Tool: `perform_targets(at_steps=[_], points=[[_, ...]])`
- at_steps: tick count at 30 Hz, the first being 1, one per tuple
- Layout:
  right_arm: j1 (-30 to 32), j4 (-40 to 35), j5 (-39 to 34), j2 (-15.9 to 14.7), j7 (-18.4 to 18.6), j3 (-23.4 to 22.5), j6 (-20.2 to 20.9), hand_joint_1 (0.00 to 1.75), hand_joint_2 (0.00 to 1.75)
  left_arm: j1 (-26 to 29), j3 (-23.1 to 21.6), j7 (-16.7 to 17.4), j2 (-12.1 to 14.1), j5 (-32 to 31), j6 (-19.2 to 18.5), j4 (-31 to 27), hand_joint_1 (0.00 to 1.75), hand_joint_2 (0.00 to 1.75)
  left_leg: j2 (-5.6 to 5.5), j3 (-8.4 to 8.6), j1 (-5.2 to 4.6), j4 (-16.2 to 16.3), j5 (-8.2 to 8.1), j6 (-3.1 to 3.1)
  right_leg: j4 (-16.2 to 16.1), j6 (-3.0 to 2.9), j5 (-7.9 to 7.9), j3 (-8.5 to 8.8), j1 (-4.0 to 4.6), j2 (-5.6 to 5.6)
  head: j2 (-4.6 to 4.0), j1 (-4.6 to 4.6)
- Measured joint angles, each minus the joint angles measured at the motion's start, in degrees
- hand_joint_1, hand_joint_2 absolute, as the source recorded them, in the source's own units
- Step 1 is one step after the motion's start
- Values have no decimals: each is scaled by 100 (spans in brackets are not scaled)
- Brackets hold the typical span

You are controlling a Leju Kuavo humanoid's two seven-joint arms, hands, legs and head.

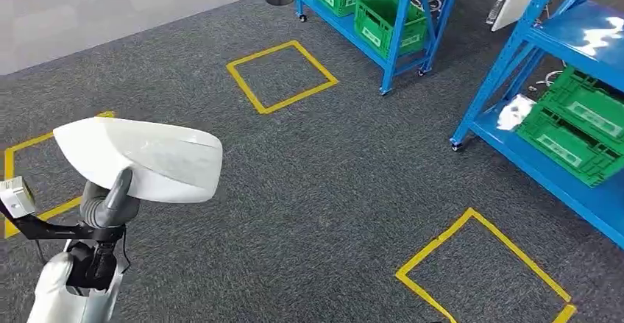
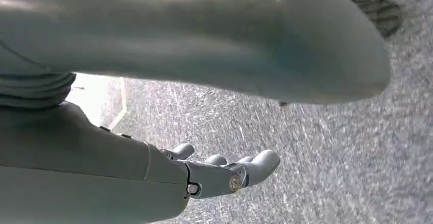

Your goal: Take the parts from the cabinet and place them on the table.

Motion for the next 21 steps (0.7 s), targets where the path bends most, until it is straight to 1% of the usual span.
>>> perform_targets(at_steps=[1,2,3,4,5,6,7,8,9,10,11,12,13,14,15,16,17,18,19,20,21], points=[[-11,0,2,7,0,2,15,0,0,-38,0,-4,-7,15,-2,2,175,175,-63,14,5,-35,15,24,160,24,-96,-59,-7,340,0,-2],[-13,2,0,17,4,2,13,0,0,-89,0,20,-9,15,0,13,175,175,-124,0,11,-35,29,47,532,28,-289,-250,-13,570,0,15],[-5,2,0,17,13,2,7,0,0,-102,0,26,-22,15,0,20,175,175,-204,-7,12,-32,29,55,993,39,-480,-488,-20,673,0,18],[14,0,0,17,15,2,2,0,0,-98,0,29,-46,15,0,35,175,175,-292,-13,12,-27,26,60,1422,46,-626,-722,-18,702,0,20],[26,2,0,17,9,2,4,0,0,-91,0,31,-46,15,0,57,175,175,-381,-22,13,-11,26,59,1670,49,-646,-885,-17,712,0,24],[34,2,6,20,-9,2,7,0,0,-89,0,33,-46,13,0,77,175,175,-461,-28,18,4,25,57,1624,50,-523,-904,-25,717,0,26],[33,2,9,22,-28,2,15,0,0,-90,0,33,-46,15,2,92,175,175,-540,-31,27,22,20,48,1340,48,-303,-801,-35,725,2,29],[28,0,13,22,-42,2,24,0,0,-95,0,33,-46,13,4,98,175,175,-622,-31,40,44,9,28,853,50,-22,-582,-46,756,0,26],[24,2,15,22,-53,2,24,0,0,-104,0,33,-46,13,9,98,175,175,-692,-37,56,85,-8,-4,319,65,227,-326,-68,870,0,26],[14,2,15,26,-50,2,24,0,0,-121,0,31,-44,13,11,98,175,175,-747,-68,60,117,-19,-43,101,79,156,-233,-94,1132,2,29],[10,2,15,37,-42,2,28,0,0,-142,0,35,-33,13,31,100,175,175,-827,-108,42,162,-34,-87,50,24,192,-232,-79,1085,0,29],[3,2,15,44,-7,2,31,0,0,-153,0,33,-33,11,35,96,175,175,-861,-119,52,133,-13,-119,60,-3,193,-240,-58,1015,0,29],[1,2,13,44,15,2,28,0,0,-162,0,35,-26,11,37,98,175,175,-918,-123,59,104,4,-154,62,-41,190,-237,-40,967,0,31],[-13,2,13,55,22,2,24,0,0,-159,0,42,-22,11,39,98,175,175,-974,-138,65,81,23,-203,51,-90,208,-200,-35,908,0,35],[-27,2,13,89,35,2,24,0,0,-160,0,48,6,9,57,98,175,175,-984,-171,71,104,18,-226,2,-147,240,-191,-77,838,0,29],[-37,2,13,94,35,0,18,0,0,-170,0,50,11,9,59,101,175,175,-660,-218,37,240,-78,-241,-8,-179,252,-180,-61,799,0,20],[-24,2,15,101,44,0,15,0,0,-212,0,66,11,-7,63,109,175,175,-440,-377,37,566,-278,-266,-10,-209,250,-179,-50,743,0,-9],[-15,2,20,107,72,0,15,0,0,-229,-2,70,2,-7,66,122,175,175,-315,-585,47,1000,-495,-285,-9,-219,244,-181,-34,676,0,-13],[1,2,26,114,81,0,15,0,0,-228,-11,79,-4,-11,68,140,175,175,-256,-803,58,1451,-682,-297,-9,-230,237,-181,-22,605,0,-11],[9,2,37,114,83,0,15,0,0,-225,-15,92,-4,-22,72,162,175,175,-236,-979,70,1814,-784,-301,-7,-242,229,-184,-14,535,0,-11],[9,2,65,114,85,0,20,0,0,-225,-17,96,0,-22,85,201,175,175,-226,-1010,73,1877,-732,-295,-6,-246,223,-180,-6,464,0,-13]])
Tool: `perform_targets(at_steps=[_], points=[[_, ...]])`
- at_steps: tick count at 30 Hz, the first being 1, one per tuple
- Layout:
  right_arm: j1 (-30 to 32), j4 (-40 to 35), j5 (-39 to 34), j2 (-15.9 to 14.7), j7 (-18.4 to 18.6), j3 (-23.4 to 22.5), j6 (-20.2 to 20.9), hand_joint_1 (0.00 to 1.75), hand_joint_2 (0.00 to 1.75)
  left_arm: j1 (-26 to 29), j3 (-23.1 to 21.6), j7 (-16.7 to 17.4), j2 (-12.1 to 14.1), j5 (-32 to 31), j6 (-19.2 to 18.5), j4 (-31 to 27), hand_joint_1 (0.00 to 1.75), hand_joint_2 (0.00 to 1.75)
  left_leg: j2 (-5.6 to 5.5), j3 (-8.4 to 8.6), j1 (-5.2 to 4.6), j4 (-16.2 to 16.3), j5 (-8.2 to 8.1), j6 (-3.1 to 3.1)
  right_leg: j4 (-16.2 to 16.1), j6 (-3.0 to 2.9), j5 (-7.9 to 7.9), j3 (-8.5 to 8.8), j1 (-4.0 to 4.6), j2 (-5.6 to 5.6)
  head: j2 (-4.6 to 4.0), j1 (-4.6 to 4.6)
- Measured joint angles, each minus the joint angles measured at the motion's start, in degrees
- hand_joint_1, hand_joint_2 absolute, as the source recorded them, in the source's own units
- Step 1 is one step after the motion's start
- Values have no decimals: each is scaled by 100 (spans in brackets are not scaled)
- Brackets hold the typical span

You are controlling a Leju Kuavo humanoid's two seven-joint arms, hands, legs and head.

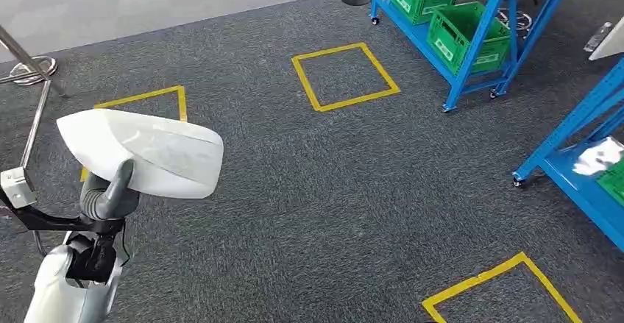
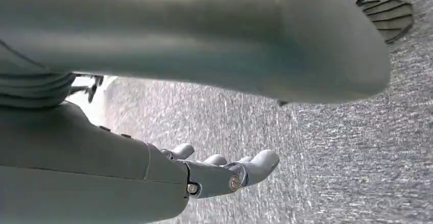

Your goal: Take the parts from the cabinet and place them on the table.

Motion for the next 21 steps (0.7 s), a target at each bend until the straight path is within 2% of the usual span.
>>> perform_targets(at_steps=[1,2,3,4,5,8,9,10,11,12,13,14,15,16,17,18,19,20,21], points=[[-4,0,4,2,0,0,2,0,0,-3,0,0,0,0,7,15,175,175,9,108,-1,-205,155,12,0,-1,-8,6,4,-61,0,0],[-10,0,9,4,0,0,2,0,0,-7,-2,0,2,0,11,26,175,175,34,340,-5,-643,391,33,0,1,-19,20,8,-126,0,0],[-13,0,11,13,0,0,2,0,0,-17,-4,0,7,0,13,28,175,175,114,633,-17,-1172,613,64,0,7,-32,43,11,-187,0,0],[-14,0,11,17,0,0,2,0,0,-40,-4,0,9,0,13,28,175,175,372,918,-53,-1676,738,114,0,27,-47,70,18,-243,0,0],[-16,0,11,22,0,0,2,0,0,-66,-7,0,7,0,18,31,175,175,506,961,-113,-1772,657,164,6,68,-75,75,57,-296,0,6],[-26,0,11,44,4,0,2,0,0,-85,-9,2,28,-2,20,39,175,175,282,934,-146,-1788,704,234,-24,141,-78,109,15,-462,0,4],[-47,0,11,50,4,0,2,0,0,-92,-9,2,37,0,18,39,175,175,204,970,-114,-1861,738,276,-26,185,-103,140,38,-525,0,7],[-51,-2,9,50,-4,0,2,0,0,-100,-15,0,29,0,18,39,175,175,155,1010,-72,-1907,778,295,59,229,-150,113,-1,-283,0,11],[-47,0,9,55,-17,2,2,0,0,-164,-26,7,22,-2,18,48,175,175,96,1005,-50,-1913,790,321,305,247,-303,-15,1,14,0,13],[-41,0,9,66,-17,2,4,0,0,-212,-31,13,17,0,18,66,175,175,27,993,-42,-1911,795,342,732,262,-521,-227,-13,174,0,28],[-25,0,9,66,-17,2,4,0,0,-235,-48,13,-2,0,18,83,175,175,-39,983,-42,-1909,794,356,1213,277,-729,-470,-23,235,0,31],[-14,0,9,66,-26,2,4,0,0,-243,-66,13,-13,0,18,94,175,175,-129,971,-41,-1897,795,355,1585,291,-840,-676,-24,251,0,31],[-10,0,9,66,-31,2,2,0,0,-243,-74,20,-18,0,18,109,175,175,-202,963,-35,-1880,794,353,1736,301,-818,-779,-28,257,0,35],[-13,0,11,66,-33,2,2,0,0,-246,-76,20,-20,0,20,125,175,175,-281,956,-26,-1859,791,346,1601,313,-648,-746,-37,258,0,35],[-18,0,9,66,-31,2,2,0,0,-258,-81,20,-26,0,20,136,175,175,-361,950,-11,-1831,782,329,1213,321,-394,-580,-52,272,0,37],[-24,0,9,66,-13,2,2,0,0,-270,-96,20,-28,2,20,135,175,175,-442,945,9,-1791,766,296,674,338,-117,-322,-78,332,0,37],[-23,0,9,66,-2,2,2,0,0,-288,-109,18,-31,7,20,135,175,175,-508,922,21,-1738,740,255,173,362,47,-79,-122,526,0,39],[-31,2,9,79,2,2,2,0,0,-299,-111,15,-28,13,20,133,175,175,-568,882,3,-1703,724,206,128,376,-64,-61,-87,692,0,50],[-30,2,7,85,2,2,2,0,0,-306,-111,20,-28,18,20,135,175,175,-624,866,4,-1695,727,172,102,305,-23,-73,-111,606,0,39]])
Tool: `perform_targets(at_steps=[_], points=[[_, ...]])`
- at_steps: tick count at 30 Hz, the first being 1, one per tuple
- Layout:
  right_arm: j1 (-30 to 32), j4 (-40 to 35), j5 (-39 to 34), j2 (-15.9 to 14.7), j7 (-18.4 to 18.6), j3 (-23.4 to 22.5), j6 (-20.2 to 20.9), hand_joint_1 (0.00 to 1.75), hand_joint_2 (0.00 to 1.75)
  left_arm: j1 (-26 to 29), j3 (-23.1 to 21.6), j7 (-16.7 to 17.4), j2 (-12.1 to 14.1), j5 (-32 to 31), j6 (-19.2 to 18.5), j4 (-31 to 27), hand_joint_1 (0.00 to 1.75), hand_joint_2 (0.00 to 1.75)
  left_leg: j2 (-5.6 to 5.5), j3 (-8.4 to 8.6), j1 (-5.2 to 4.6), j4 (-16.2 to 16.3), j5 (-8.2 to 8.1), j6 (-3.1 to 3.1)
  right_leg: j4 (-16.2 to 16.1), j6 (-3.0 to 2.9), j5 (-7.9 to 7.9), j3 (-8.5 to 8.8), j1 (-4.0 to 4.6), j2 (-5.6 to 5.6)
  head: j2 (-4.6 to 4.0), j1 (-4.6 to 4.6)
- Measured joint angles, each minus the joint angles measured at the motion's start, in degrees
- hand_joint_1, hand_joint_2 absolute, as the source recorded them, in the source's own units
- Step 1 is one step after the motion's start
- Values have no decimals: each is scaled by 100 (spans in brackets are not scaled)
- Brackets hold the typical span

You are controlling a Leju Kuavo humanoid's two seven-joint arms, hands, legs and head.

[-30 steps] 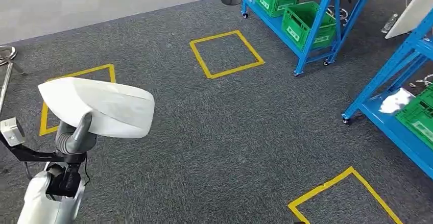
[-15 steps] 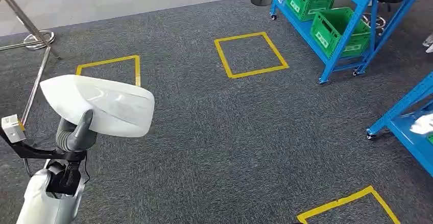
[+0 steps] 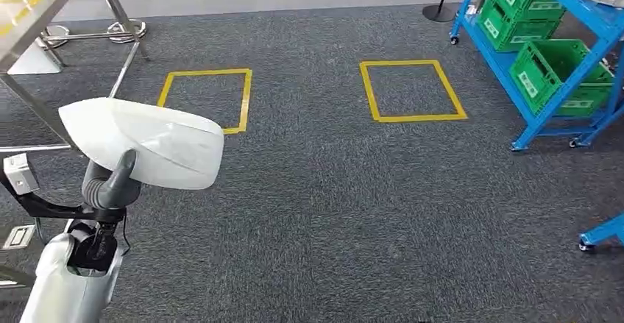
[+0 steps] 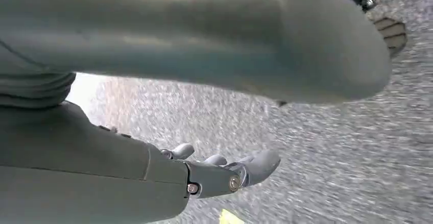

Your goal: Take the parts from the cabinet and place them on the table.

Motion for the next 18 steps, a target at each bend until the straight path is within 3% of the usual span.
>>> perform_targets(at_steps=[3,4,5,6,8,9,10,11,12,13,14,15,18], points=[[-10,-2,2,4,-4,-2,0,0,0,-2,-13,-4,30,4,0,15,175,175,-159,-42,29,-88,63,-126,-32,-122,25,46,45,-167,0,11],[-24,-2,2,22,-11,-2,2,0,0,0,-13,-6,57,13,0,31,175,175,-33,-52,33,-45,47,-141,-89,-185,65,65,21,-242,0,7],[-17,-2,0,20,-20,-2,0,0,0,-30,-13,-18,87,26,0,48,175,175,329,-135,-8,140,-85,-154,-111,-224,71,81,29,-284,0,-30],[0,-2,2,20,-22,-2,2,0,0,-60,-15,-26,90,35,-2,61,175,175,507,-321,-1,509,-301,-177,-115,-236,70,82,44,-350,0,-33],[29,-2,2,20,-28,-4,4,0,0,-52,-22,-35,87,37,-2,94,175,175,605,-739,19,1370,-674,-201,-115,-265,51,81,68,-496,0,-30],[33,-2,2,20,-37,-4,18,0,0,-40,-22,-35,92,39,-2,114,175,175,612,-875,27,1640,-729,-204,-114,-274,44,80,75,-567,0,-33],[32,-2,2,20,-37,-4,20,0,0,-35,-22,-35,100,39,-2,140,175,175,621,-868,29,1617,-637,-201,-114,-275,33,87,81,-642,0,-30],[27,-2,2,20,-39,-4,22,0,0,-36,-22,-37,103,39,-2,144,175,175,636,-725,28,1346,-454,-191,-113,-274,22,97,85,-709,0,-33],[24,-2,2,22,-44,-4,22,0,0,-40,-22,-37,109,42,-4,144,175,175,675,-458,25,855,-209,-174,-113,-266,4,121,87,-779,0,-33],[23,-2,2,22,-53,-4,22,0,0,-44,-24,-37,118,44,-4,142,175,175,827,-142,12,291,18,-142,-113,-250,-18,156,90,-842,0,-30],[25,-2,2,22,-57,-4,22,0,0,-55,-24,-41,127,44,-4,142,175,175,1208,32,-46,-68,-3,-105,-113,-226,-40,186,105,-890,0,-33],[23,-2,2,26,-59,-4,22,0,0,-60,-24,-39,127,46,-4,142,175,175,1160,73,-79,-90,10,-38,-107,-185,-66,192,135,-943,0,-19],[5,-2,2,31,-59,-4,24,0,0,-63,-24,-48,162,50,-9,140,175,175,923,28,-109,-89,20,35,-144,-107,-87,249,116,-1140,0,-24]])
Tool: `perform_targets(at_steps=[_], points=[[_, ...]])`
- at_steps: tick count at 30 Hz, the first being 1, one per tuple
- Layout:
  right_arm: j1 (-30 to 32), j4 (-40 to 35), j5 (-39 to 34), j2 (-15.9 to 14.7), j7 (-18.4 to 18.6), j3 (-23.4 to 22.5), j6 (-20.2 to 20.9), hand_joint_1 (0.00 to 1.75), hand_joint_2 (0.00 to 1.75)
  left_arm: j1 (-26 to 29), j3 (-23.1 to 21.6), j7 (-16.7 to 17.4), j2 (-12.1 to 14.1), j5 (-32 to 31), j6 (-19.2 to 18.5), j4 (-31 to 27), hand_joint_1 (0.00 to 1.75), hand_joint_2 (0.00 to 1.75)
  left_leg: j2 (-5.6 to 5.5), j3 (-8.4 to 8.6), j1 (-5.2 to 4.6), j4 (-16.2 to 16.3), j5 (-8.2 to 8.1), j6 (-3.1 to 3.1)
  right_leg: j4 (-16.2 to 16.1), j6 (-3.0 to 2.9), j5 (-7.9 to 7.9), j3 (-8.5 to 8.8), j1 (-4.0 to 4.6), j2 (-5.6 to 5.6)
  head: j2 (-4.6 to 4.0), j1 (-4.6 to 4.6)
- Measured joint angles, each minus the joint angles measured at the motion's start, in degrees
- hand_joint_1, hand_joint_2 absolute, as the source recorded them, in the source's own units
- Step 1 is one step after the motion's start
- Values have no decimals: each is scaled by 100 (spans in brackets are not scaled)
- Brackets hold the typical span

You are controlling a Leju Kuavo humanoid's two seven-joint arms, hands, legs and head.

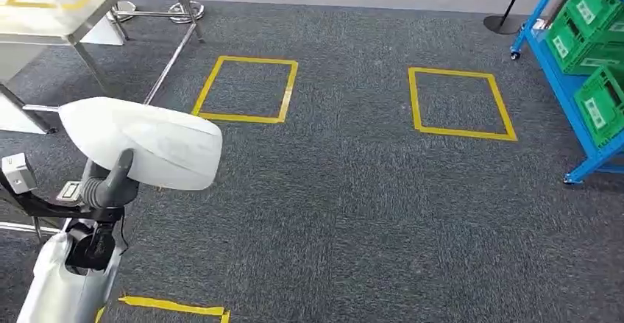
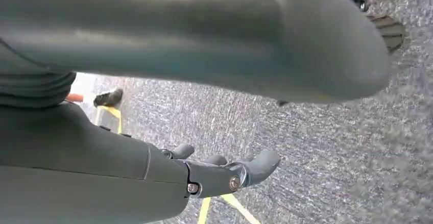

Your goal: Take the parts from the cabinet and place them on the table.

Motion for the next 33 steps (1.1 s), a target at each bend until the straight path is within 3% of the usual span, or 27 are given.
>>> perform_targets(at_steps=[1,2,3,4,5,6,7,8,9,10,11,12,13,15,16,18,19,21,22,23,25,26,27,28,31,32,33], points=[[-14,0,0,0,4,0,-2,0,0,2,0,-2,15,0,0,-13,175,175,-78,59,68,-67,42,49,15,53,-43,-6,7,12,0,-2],[-24,0,0,-2,4,0,-7,0,0,-14,0,-15,15,2,-2,-18,175,175,-134,78,81,-93,50,63,121,89,-96,-20,-24,380,0,9],[-27,0,-2,4,7,2,-9,0,0,-56,2,-7,17,2,-2,-13,175,175,-189,73,97,-92,57,98,413,107,-258,-169,-30,638,2,22],[-17,0,0,11,18,2,-18,0,0,-78,2,-9,2,4,0,-13,175,175,-266,66,104,-92,56,118,894,125,-469,-420,-36,750,0,26],[-1,0,-2,9,28,2,-24,0,0,-76,0,-7,-26,4,0,-13,175,175,-346,63,103,-92,52,124,1317,139,-623,-651,-40,777,0,28],[17,0,-2,9,33,0,-24,0,0,-71,-2,-7,-52,4,0,0,175,175,-451,57,103,-82,51,124,1671,149,-712,-867,-39,782,0,28],[23,0,-7,9,31,0,-24,0,0,-60,-2,-7,-68,4,0,2,175,175,-530,55,105,-71,50,123,1741,151,-648,-946,-41,784,0,33],[22,0,-7,9,22,0,-24,0,0,-53,-2,-7,-72,4,2,2,175,175,-613,56,114,-59,45,115,1556,151,-459,-900,-48,789,0,33],[16,0,-7,9,7,0,-24,0,0,-53,-2,-7,-74,4,2,2,175,175,-692,57,124,-39,37,97,1171,151,-204,-744,-58,808,0,31],[13,0,-7,9,-22,0,-22,0,0,-53,-2,-7,-81,4,9,-2,175,175,-773,55,139,-2,19,64,612,162,94,-491,-81,912,0,33],[11,0,-7,9,-39,0,-22,0,0,-54,-2,-9,-83,4,9,-9,175,175,-838,35,151,39,-4,27,175,171,212,-302,-123,1163,0,35],[9,0,-7,11,-39,0,-15,0,0,-58,-2,-13,-83,4,11,-13,175,175,-907,-12,121,99,-31,-25,120,162,147,-276,-108,1287,0,37],[8,0,-6,11,-44,0,-11,0,0,-57,-2,-9,-83,4,20,-13,175,175,-963,-25,132,75,-10,-60,137,124,153,-288,-106,1170,0,30],[-4,0,-4,9,-35,0,-22,0,0,-57,-4,-13,-88,7,22,-13,175,175,-1079,-31,159,20,29,-146,136,42,156,-279,-66,1068,0,35],[-23,0,-4,15,-26,0,-26,0,0,-56,-4,-7,-74,7,30,-13,175,175,-1105,-80,159,24,31,-187,80,-22,194,-239,-97,982,0,37],[-33,0,-7,11,-11,0,-39,0,0,-102,-2,9,-77,7,46,-9,175,175,-494,-206,123,354,-180,-204,41,-94,216,-217,-83,880,0,-18],[-21,0,-9,11,0,-4,-46,0,0,-125,-4,15,-103,7,63,-4,175,175,-371,-402,134,771,-404,-225,41,-107,208,-218,-70,810,0,-13],[-5,0,-15,9,24,-20,-55,0,0,-111,-4,35,-140,2,72,13,175,175,-316,-814,151,1627,-741,-249,43,-130,191,-219,-55,650,0,-13],[-6,0,-15,11,24,-37,-55,0,0,-108,-4,46,-147,0,77,31,175,175,-311,-886,155,1766,-728,-254,44,-135,187,-217,-53,577,0,-15],[-9,0,-15,11,24,-44,-52,0,0,-108,-4,48,-151,0,76,41,175,175,-304,-829,156,1659,-618,-252,44,-135,178,-210,-51,519,0,-15],[-16,0,-15,11,26,-48,-42,0,0,-111,-4,48,-160,-2,76,42,175,175,-207,-324,152,730,-130,-222,44,-113,148,-164,-50,380,0,-15],[-16,0,-15,11,24,-48,-37,0,0,-118,-4,48,-162,-2,76,42,175,175,-26,-23,137,197,59,-185,44,-97,128,-131,-47,316,0,-15],[-17,0,-15,11,24,-50,-31,0,0,-129,-4,50,-168,-4,79,42,175,175,152,40,61,41,-69,-145,44,-71,111,-119,-21,268,0,-15],[-21,0,-13,9,22,-50,-26,0,0,-131,-4,52,-184,-13,81,28,175,175,79,56,62,12,-15,-81,53,-35,99,-115,-8,208,0,-9],[-37,0,-7,9,-9,-52,-13,0,0,-114,-2,48,-164,-53,81,17,175,175,-150,35,69,-11,7,6,15,66,81,-48,4,25,2,-11],[-47,-2,-2,7,-24,-52,-18,0,0,-92,-4,46,-171,-52,81,-9,175,175,-195,78,123,-59,40,42,61,118,40,-70,-42,212,0,-9],[-49,-2,2,7,-42,-50,-22,0,0,-99,-4,28,-177,-50,76,-24,175,175,-249,82,137,-65,46,70,229,142,-70,-136,-43,547,0,2]])
